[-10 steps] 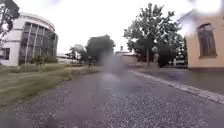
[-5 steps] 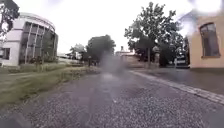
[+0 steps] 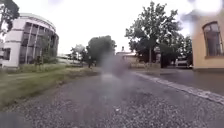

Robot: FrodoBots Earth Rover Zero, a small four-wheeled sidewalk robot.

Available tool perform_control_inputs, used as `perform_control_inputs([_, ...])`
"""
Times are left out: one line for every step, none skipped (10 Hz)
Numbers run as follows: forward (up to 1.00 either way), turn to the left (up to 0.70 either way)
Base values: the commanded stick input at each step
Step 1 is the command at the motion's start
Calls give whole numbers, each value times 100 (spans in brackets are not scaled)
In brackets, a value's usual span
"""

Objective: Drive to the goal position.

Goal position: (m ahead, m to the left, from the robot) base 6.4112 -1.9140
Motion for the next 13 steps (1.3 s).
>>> perform_control_inputs([70, 0])
perform_control_inputs([70, 0])
perform_control_inputs([70, 0])
perform_control_inputs([70, 0])
perform_control_inputs([70, 0])
perform_control_inputs([70, 0])
perform_control_inputs([70, 0])
perform_control_inputs([70, 0])
perform_control_inputs([70, 0])
perform_control_inputs([70, 0])
perform_control_inputs([70, 0])
perform_control_inputs([70, 0])
perform_control_inputs([70, 0])
